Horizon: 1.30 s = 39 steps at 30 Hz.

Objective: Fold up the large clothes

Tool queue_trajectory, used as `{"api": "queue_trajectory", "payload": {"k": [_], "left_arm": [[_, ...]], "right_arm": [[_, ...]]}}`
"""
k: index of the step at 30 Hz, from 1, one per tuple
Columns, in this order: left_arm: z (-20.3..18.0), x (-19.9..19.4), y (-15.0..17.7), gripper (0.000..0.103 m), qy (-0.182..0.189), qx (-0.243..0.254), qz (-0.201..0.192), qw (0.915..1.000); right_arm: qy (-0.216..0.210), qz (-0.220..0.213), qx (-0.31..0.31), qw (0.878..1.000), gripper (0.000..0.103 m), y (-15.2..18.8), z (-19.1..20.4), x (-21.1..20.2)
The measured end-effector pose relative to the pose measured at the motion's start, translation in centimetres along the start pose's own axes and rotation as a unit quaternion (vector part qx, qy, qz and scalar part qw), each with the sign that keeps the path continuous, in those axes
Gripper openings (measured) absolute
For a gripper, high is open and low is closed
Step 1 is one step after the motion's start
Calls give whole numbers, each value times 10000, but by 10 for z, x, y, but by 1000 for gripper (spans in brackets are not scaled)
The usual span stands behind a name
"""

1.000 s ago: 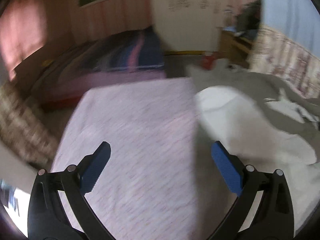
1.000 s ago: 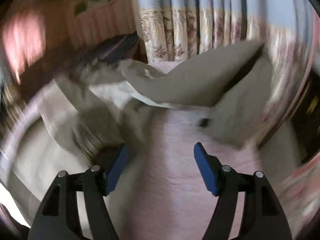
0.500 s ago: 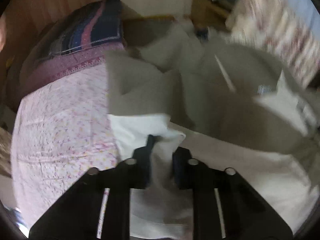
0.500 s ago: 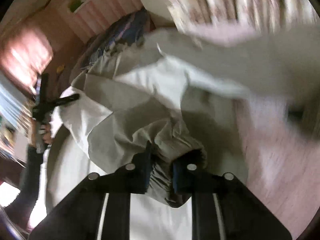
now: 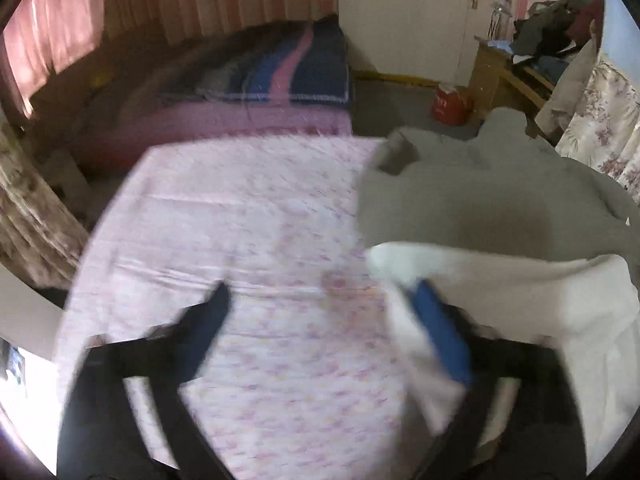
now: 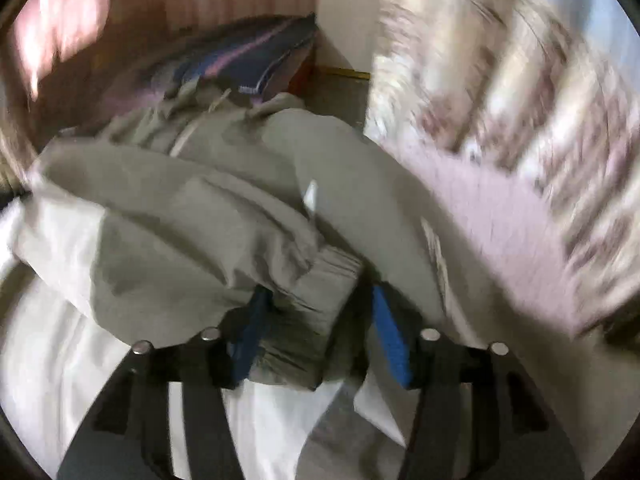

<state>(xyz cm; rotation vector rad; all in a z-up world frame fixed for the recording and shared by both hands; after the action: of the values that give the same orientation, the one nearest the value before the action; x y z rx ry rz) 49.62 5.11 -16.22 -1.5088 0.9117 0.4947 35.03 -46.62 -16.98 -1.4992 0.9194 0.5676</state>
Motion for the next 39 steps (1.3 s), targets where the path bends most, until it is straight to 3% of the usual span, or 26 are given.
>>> {"api": "queue_trajectory", "payload": {"k": [2,4,6,8,9,10,11,13,14,15,17,20,22,23,24,25,26,27,32,36,39], "left_arm": [[3,-18,1,99,-107,109,-31,9999],[-3,-34,-3,99,-166,260,-111,9995],[-26,-44,-14,99,-4,437,-219,9988],[-55,-48,-20,98,144,644,-318,9973],[-71,-44,-22,95,229,758,-310,9964],[-91,-37,-21,91,374,914,-219,9949],[-98,-33,-16,81,427,1009,-126,9939],[-110,-8,-7,57,242,1223,196,9920],[-107,4,-3,34,97,1252,343,9915],[-103,16,3,21,23,1234,525,9910],[-87,39,14,18,-34,1008,860,9912],[-71,45,14,22,-370,1122,799,9898],[-71,34,12,26,-190,968,743,9923],[-71,27,10,41,-36,874,703,9937],[-70,16,8,69,108,773,616,9950],[-67,4,5,85,100,724,453,9963],[-66,-9,3,100,16,744,211,9970],[-65,-26,0,100,-50,855,-32,9963],[-59,-51,6,100,28,831,-140,9964],[-54,-54,14,100,151,693,-145,9974],[-54,-48,23,100,224,706,-167,9971]], "right_arm": [[-104,-158,461,9988,63,-3,-15,-27],[45,-601,617,9963,66,-15,-16,-48],[60,-1113,699,9913,69,-27,-15,-79],[134,-1318,419,9903,69,-31,1,-90],[121,-1275,126,9917,66,-33,17,-83],[107,-1167,-108,9930,53,-28,29,-79],[120,-995,-327,9944,35,-21,39,-70],[163,-620,-637,9959,23,-6,52,-47],[265,-466,-677,9963,17,3,53,-34],[313,-404,-675,9964,15,5,52,-27],[292,-174,-600,9976,14,16,48,-9],[156,-49,-487,9987,14,18,46,-2],[-119,-184,-357,9991,19,5,42,-24],[-132,-369,-235,9990,30,-2,30,-42],[66,-715,-88,9974,38,-13,8,-69],[229,-903,-5,9957,53,-17,-7,-85],[445,-1107,117,9928,59,-20,-29,-104],[738,-1281,306,9885,59,-21,-58,-124],[1756,-1244,1131,9700,63,23,-178,-169],[1763,-831,1856,9631,67,85,-238,-166],[1705,-527,1807,9672,68,121,-243,-141]]}}
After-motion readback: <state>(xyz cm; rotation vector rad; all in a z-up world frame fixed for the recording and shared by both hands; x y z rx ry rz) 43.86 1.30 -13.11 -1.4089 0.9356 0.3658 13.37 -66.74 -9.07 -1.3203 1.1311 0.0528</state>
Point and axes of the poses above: each gripper's, at about its wrist camera, not at the fingertips, and x roughly the way its jaws point, z to its left, y to its underside, the point moved 10 cm from there along x, roughly the way its jaws point, and after that the axes turned 15 degrees about y, right-handed, at the moved point
